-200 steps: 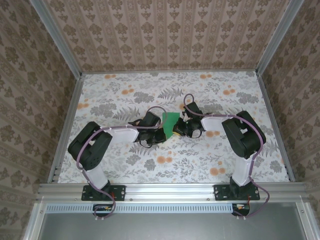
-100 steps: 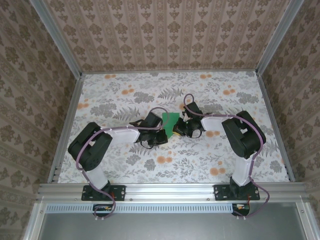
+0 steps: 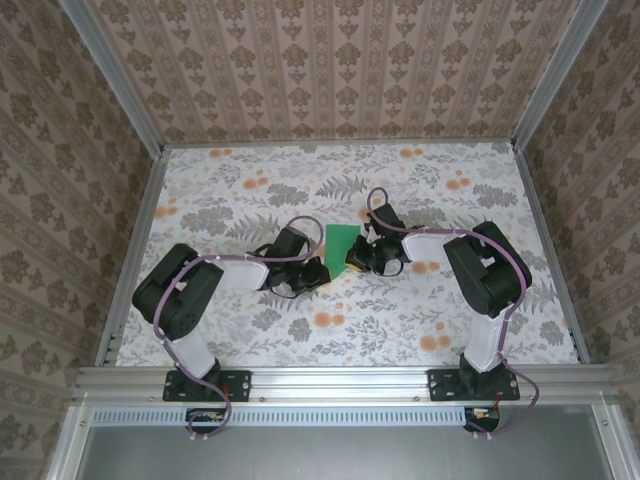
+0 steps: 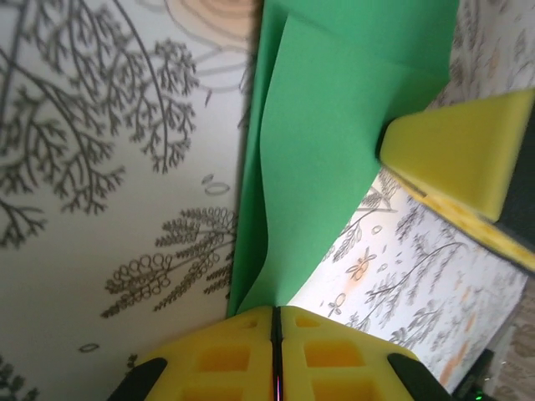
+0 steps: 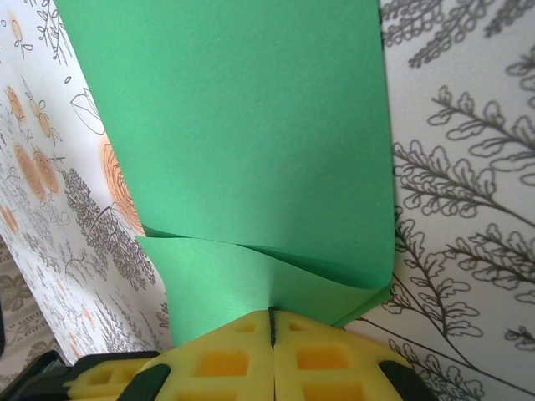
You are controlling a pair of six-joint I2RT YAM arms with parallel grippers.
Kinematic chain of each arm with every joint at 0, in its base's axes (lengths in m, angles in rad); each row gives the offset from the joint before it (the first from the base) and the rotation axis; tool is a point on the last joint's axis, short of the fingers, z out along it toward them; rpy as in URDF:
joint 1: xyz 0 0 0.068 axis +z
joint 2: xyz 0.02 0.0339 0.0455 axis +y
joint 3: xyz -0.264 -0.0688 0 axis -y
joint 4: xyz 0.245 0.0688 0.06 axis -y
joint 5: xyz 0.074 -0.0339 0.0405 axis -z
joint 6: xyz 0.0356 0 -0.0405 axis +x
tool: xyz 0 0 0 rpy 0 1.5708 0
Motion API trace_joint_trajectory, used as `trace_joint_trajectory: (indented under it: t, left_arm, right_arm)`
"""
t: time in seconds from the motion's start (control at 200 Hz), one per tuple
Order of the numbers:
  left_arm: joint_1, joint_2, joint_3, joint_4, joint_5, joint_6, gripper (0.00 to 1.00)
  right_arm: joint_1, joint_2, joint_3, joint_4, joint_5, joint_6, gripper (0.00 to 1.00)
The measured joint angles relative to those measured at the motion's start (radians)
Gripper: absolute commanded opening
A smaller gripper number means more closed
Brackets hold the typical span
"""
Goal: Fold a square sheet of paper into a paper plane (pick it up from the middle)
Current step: Third fold the triangle at the center of the table.
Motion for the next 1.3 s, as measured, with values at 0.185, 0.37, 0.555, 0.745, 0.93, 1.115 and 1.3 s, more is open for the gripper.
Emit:
trace_joint_trajectory:
  t: [0.185,0.37,0.555,0.745,0.93,1.115,1.3]
  left_arm:
    - [0.004,-0.001,0.034,-0.006,-0.002,0.001,0.11]
    - [-0.006,-0.001,0.048,-0.023,-0.006,0.004,0.1]
    - [-0.022,0.004,0.055,-0.072,-0.031,0.006,0.09]
    - [-0.022,0.005,0.055,-0.113,-0.077,0.017,0.07]
    - [-0.023,0.005,0.051,-0.108,-0.084,0.018,0.05]
    - [-0.023,0.005,0.051,-0.108,-0.084,0.018,0.03]
    - [-0.023,0.005,0.051,-0.107,-0.084,0.018,0.01]
  right_arm:
    - [0.0,0.0,0.0,0.0,0.0,-0.002,0.06]
    - [0.0,0.0,0.0,0.0,0.0,-0.003,0.06]
    - [0.0,0.0,0.0,0.0,0.0,-0.003,0.06]
    - [-0.002,0.0,0.001,0.0,-0.003,-0.012,0.07]
    - [-0.004,0.0,0.005,-0.006,-0.008,-0.039,0.07]
    - [-0.004,-0.012,0.006,-0.008,-0.014,-0.08,0.1]
    - [0.013,-0.049,0.009,-0.007,-0.023,-0.121,0.1]
